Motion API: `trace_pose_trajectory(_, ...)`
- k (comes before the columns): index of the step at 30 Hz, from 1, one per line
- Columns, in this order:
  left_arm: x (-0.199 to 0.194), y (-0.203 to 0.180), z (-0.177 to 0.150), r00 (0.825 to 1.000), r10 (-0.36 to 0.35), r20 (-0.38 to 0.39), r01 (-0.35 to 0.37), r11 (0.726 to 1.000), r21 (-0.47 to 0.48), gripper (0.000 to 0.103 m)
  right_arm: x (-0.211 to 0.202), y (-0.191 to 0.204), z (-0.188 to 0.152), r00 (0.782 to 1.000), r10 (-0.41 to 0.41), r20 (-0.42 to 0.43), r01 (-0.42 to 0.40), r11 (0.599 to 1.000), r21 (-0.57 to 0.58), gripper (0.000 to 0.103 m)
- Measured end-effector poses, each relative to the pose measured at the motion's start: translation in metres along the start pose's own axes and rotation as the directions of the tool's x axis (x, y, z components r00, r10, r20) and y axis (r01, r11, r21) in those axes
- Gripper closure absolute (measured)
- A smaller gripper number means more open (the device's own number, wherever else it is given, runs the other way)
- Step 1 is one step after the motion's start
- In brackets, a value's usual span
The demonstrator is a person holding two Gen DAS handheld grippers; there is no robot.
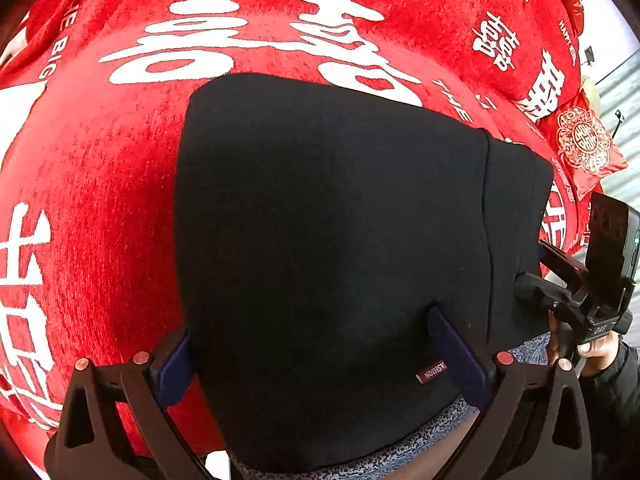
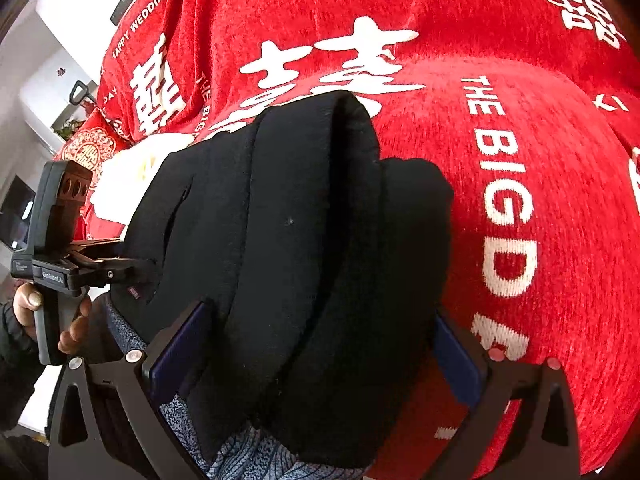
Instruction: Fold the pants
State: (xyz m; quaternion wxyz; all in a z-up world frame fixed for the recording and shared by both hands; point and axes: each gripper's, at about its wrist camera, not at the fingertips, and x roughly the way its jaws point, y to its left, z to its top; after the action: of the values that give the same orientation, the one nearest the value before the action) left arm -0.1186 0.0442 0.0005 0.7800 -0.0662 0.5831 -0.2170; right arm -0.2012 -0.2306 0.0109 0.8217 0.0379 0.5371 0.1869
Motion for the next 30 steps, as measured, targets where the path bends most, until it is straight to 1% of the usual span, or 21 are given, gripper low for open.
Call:
trace_pose_trajectory(1, -0.001, -0.002, -0.001, 1.0, -0.003, 0.006, 0.003, 1.0, 0.014, 0.005, 0.001, 0.002, 0.001, 1.0, 0.004, -0.014, -0.004, 1.0, 0.002, 0.002)
trace_pose_trajectory(2, -0.003, -0.003, -0.001, 1.0, -0.005, 0.012, 0.005, 1.0, 0.023, 0.007, -0.001, 0.005, 0.003, 1.0, 0.012, -0.021, -0.012, 1.0, -0.005, 0.009)
trace_pose_trajectory(3, -0.006, -0.005, -0.003, 1.0, -0.003, 0.019, 0.002, 0.999, 0.033, 0.01, -0.006, 0.007, 0.005, 1.0, 0.019, -0.011, -0.019, 1.0, -0.018, 0.016)
trace_pose_trajectory(4, -0.008, -0.006, -0.003, 1.0, 0.0, 0.025, -0.001, 0.999, 0.041, 0.012, -0.01, 0.009, 0.005, 1.0, 0.026, 0.003, -0.026, 0.999, -0.025, 0.034)
trace_pose_trajectory(5, -0.009, -0.008, -0.004, 1.0, 0.004, 0.03, -0.006, 0.999, 0.05, 0.012, -0.015, 0.008, 0.005, 0.999, 0.042, 0.013, -0.042, 0.999, -0.024, 0.041)
trace_pose_trajectory(7, -0.009, -0.01, -0.004, 0.999, 0.012, 0.034, -0.014, 0.998, 0.058, 0.012, -0.015, 0.004, 0.004, 0.997, 0.071, 0.01, -0.071, 0.997, -0.023, 0.043)
trace_pose_trajectory(9, -0.01, -0.011, -0.004, 0.999, 0.019, 0.036, -0.021, 0.998, 0.056, 0.012, -0.015, 0.001, 0.004, 0.996, 0.085, 0.011, -0.085, 0.996, -0.011, 0.043)
trace_pose_trajectory(15, -0.011, -0.011, -0.005, 0.999, 0.032, 0.041, -0.034, 0.998, 0.053, 0.013, -0.014, 0.003, 0.004, 0.997, 0.082, 0.009, -0.082, 0.996, -0.02, 0.045)
trace_pose_trajectory(17, -0.012, -0.015, -0.005, 0.998, 0.045, 0.047, -0.047, 0.997, 0.056, 0.016, -0.014, 0.005, 0.006, 0.997, 0.075, 0.007, -0.075, 0.997, -0.031, 0.048)
trace_pose_trajectory(19, -0.017, -0.019, -0.006, 0.997, 0.055, 0.06, -0.059, 0.996, 0.066, 0.024, -0.016, 0.006, 0.006, 0.997, 0.07, 0.008, -0.07, 0.997, -0.039, 0.051)
trace_pose_trajectory(20, -0.02, -0.02, -0.006, 0.996, 0.057, 0.069, -0.061, 0.996, 0.065, 0.026, -0.018, 0.007, 0.007, 0.997, 0.071, 0.011, -0.071, 0.997, -0.036, 0.053)
trace_pose_trajectory(22, -0.025, -0.021, -0.005, 0.995, 0.061, 0.076, -0.066, 0.996, 0.061, 0.035, -0.022, 0.009, 0.008, 0.997, 0.08, 0.017, -0.08, 0.996, -0.025, 0.058)
trace_pose_trajectory(24, -0.027, -0.024, -0.004, 0.994, 0.075, 0.081, -0.08, 0.995, 0.067, 0.037, -0.028, 0.014, 0.011, 0.996, 0.086, 0.028, -0.085, 0.996, -0.036, 0.061)
trace_pose_trajectory(26, -0.026, -0.028, -0.005, 0.992, 0.1, 0.082, -0.107, 0.99, 0.089, 0.037, -0.031, 0.021, 0.013, 0.997, 0.069, 0.026, -0.067, 0.995, -0.078, 0.062)
trace_pose_trajectory(27, -0.024, -0.028, -0.005, 0.991, 0.104, 0.082, -0.111, 0.989, 0.093, 0.037, -0.03, 0.022, 0.012, 0.998, 0.059, 0.023, -0.056, 0.994, -0.089, 0.062)
trace_pose_trajectory(28, -0.023, -0.026, -0.005, 0.992, 0.095, 0.08, -0.102, 0.991, 0.084, 0.03, -0.026, 0.019, 0.012, 0.998, 0.057, 0.022, -0.055, 0.996, -0.077, 0.061)
trace_pose_trajectory(29, -0.021, -0.021, -0.005, 0.994, 0.074, 0.076, -0.078, 0.996, 0.054, 0.024, -0.019, 0.008, 0.013, 0.997, 0.075, -0.001, -0.075, 0.997, -0.023, 0.057)
trace_pose_trajectory(30, -0.016, -0.013, -0.004, 0.997, 0.035, 0.065, -0.036, 0.999, 0.014, 0.009, -0.016, 0.0, 0.013, 0.995, 0.098, -0.012, -0.098, 0.995, 0.01, 0.055)
